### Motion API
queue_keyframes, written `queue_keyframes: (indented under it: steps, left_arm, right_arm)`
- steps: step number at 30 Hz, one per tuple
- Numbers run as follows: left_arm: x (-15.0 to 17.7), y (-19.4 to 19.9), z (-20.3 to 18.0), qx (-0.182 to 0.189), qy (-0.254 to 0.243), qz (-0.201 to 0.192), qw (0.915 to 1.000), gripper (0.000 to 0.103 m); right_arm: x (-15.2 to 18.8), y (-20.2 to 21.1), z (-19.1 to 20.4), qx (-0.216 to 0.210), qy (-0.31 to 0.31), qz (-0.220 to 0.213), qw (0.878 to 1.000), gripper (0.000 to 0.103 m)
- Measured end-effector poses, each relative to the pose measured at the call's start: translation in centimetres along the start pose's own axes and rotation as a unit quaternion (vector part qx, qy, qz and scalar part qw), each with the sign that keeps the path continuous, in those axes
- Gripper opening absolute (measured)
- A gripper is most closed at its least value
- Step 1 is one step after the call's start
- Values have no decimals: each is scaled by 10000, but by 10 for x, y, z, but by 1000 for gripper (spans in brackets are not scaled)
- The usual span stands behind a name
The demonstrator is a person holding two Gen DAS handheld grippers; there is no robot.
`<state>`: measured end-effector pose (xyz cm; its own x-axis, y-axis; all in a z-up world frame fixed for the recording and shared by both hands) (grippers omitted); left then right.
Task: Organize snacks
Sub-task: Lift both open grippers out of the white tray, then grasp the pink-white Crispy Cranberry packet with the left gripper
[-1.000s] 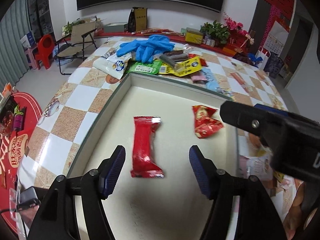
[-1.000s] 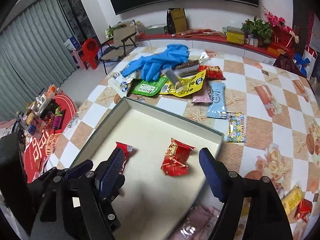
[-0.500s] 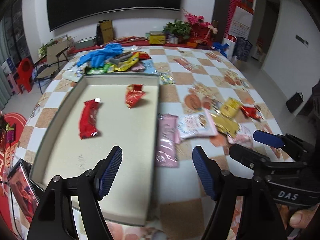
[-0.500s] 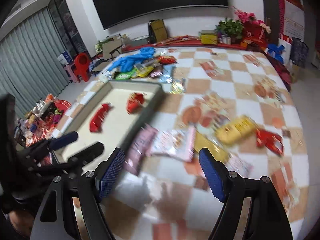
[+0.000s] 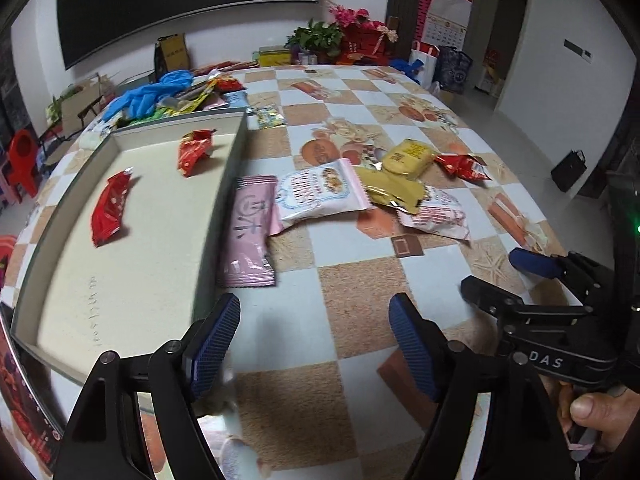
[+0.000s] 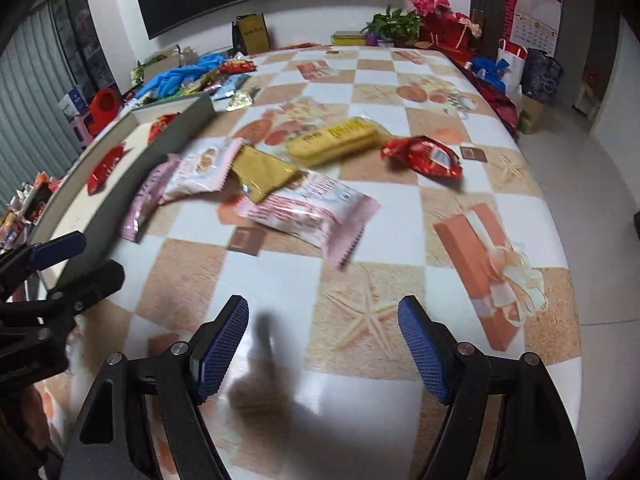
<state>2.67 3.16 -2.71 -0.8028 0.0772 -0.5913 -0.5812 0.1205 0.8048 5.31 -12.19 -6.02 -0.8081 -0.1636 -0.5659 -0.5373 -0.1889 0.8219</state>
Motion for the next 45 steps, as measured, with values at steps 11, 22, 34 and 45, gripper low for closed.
queue_keyframes:
  steps: [11, 22, 34, 45]
  left_arm:
    - [-22, -38, -51, 558, 247, 560, 9966, 80]
    - [-55, -79, -82, 367, 1139, 996, 9878, 84]
    - [-63, -80, -77, 600, 962, 700, 9911, 48]
    - [-17, -44, -64, 1583, 336, 583, 9851, 44]
  right_arm:
    - [3, 3, -45, -35, -285, -192, 9994, 98]
    - [10, 12, -61, -149, -261, -241, 9993, 102]
    - [12, 16, -58, -498, -304, -320, 9978, 102]
    - [-16, 26, -64, -425, -211, -246, 9986, 102]
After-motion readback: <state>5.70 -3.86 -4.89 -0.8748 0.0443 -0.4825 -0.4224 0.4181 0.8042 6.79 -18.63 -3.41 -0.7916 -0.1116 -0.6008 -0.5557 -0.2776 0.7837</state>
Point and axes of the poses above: each gripper's, at about its wrist camera, not at the fingertips, and y roughly against the way its jaws point, z to its left, x to its underside, the point moved 8 cm from there along -y, roughly the way its jaws point
